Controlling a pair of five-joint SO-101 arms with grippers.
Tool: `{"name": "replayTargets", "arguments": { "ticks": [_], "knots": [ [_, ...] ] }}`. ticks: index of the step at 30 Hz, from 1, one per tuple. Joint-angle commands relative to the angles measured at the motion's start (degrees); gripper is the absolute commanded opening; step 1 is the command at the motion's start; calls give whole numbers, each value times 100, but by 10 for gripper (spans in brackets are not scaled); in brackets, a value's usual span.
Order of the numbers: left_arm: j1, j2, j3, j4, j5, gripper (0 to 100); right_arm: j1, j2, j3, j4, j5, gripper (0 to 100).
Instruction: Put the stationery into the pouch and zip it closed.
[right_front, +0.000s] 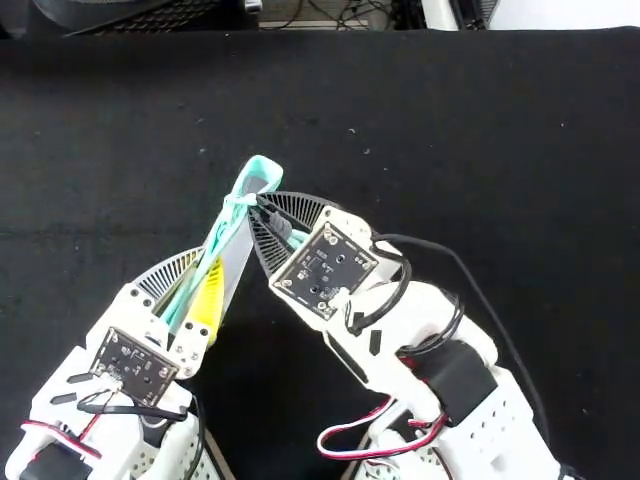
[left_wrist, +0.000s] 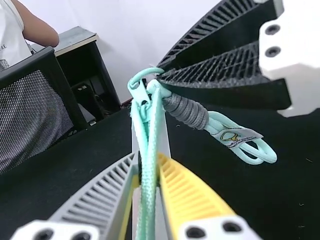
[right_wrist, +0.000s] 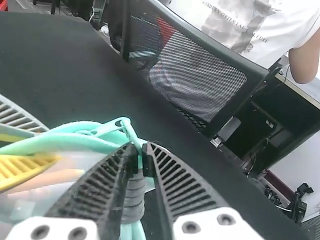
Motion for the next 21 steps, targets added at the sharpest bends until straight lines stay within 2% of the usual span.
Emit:
{"name": "replayTargets", "arguments": {
  "ticks": [1,17,21],
  "knots": [
    [-31,-18,127,141,62,30,-141,22,-57,-149,-62,123],
    [-4,-18,127,149,62,30,-114,259,-22,-158,-62,91],
    [-22,-18,127,167,62,30,-105,321,-110,-158,-18,8]
  ]
}}
